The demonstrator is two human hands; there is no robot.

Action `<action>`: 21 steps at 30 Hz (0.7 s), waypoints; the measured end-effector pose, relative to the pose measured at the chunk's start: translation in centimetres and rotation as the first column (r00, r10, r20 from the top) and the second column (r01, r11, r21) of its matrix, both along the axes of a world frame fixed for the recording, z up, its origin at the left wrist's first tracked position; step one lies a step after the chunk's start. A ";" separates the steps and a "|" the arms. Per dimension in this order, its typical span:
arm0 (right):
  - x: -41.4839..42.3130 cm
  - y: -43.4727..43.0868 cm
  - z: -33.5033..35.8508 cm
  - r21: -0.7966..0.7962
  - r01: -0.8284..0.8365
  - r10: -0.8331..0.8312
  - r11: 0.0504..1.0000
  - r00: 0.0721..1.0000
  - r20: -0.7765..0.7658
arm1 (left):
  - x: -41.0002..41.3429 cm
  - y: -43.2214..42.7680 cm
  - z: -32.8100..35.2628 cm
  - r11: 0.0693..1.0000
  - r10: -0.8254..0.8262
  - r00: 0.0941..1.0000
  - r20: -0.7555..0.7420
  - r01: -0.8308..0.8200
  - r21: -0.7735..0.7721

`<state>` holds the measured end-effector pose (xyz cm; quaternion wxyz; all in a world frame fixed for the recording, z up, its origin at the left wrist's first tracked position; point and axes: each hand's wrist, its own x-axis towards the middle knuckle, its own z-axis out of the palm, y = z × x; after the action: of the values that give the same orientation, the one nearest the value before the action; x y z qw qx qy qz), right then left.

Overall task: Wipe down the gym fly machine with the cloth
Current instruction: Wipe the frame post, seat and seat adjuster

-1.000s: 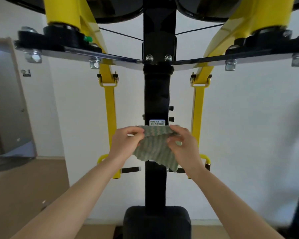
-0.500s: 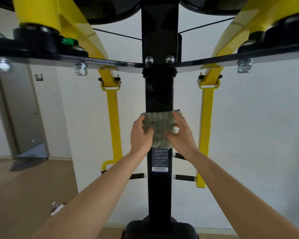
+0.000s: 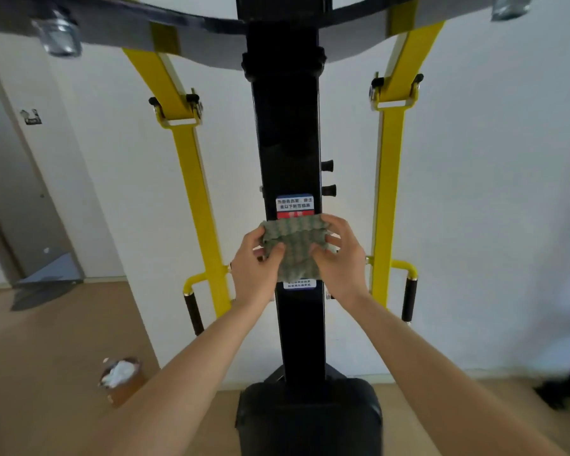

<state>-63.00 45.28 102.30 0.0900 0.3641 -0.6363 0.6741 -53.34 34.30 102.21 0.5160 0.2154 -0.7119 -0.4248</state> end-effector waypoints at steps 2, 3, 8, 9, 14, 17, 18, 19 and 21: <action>0.3 -0.3 -0.4 -0.029 0.030 -0.029 0.999 0.999 0.034 | 0.1 -0.4 -0.5 1.000 -0.015 1.000 0.005 0.015 -0.009; 0.5 -0.5 -0.6 -0.035 0.047 -0.045 0.998 0.998 0.054 | 0.1 -0.5 -0.7 1.000 -0.023 1.000 0.008 0.023 -0.012; 1.4 -1.4 -1.0 -0.025 0.174 -0.173 0.984 0.984 0.052 | -0.1 -1.8 -1.2 0.990 0.003 0.999 0.044 0.003 -0.138; 1.4 -1.5 -1.0 -0.022 0.193 -0.191 0.981 0.980 0.049 | -0.2 -2.0 -1.2 0.988 0.016 0.999 0.038 -0.009 -0.157; 1.4 -2.3 -1.4 -0.015 0.265 -0.264 0.964 0.964 0.039 | -0.5 -2.9 -1.5 0.974 0.024 1.000 -0.006 -0.025 -0.226; 1.5 -3.0 -2.0 -0.014 0.316 -0.315 0.949 0.948 0.036 | -0.7 -3.3 -1.7 0.963 0.031 0.999 -0.010 -0.033 -0.267; 1.5 -3.1 -2.3 -0.021 0.326 -0.325 0.945 0.945 0.032 | -0.7 -3.4 -1.7 0.962 0.038 0.999 -0.011 -0.039 -0.271; 1.5 -3.3 -2.5 -0.028 0.329 -0.329 0.944 0.944 0.028 | -0.8 -3.4 -1.7 0.961 0.045 0.999 -0.011 -0.046 -0.272; 1.5 -3.3 -2.9 -0.036 0.316 -0.315 0.948 0.949 0.025 | -0.8 -3.3 -1.8 0.957 0.055 0.998 -0.010 -0.056 -0.283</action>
<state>-61.54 41.98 99.38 0.1977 0.2493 -0.6738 0.6669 -54.12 30.95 100.45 0.5538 0.1589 -0.7587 -0.3041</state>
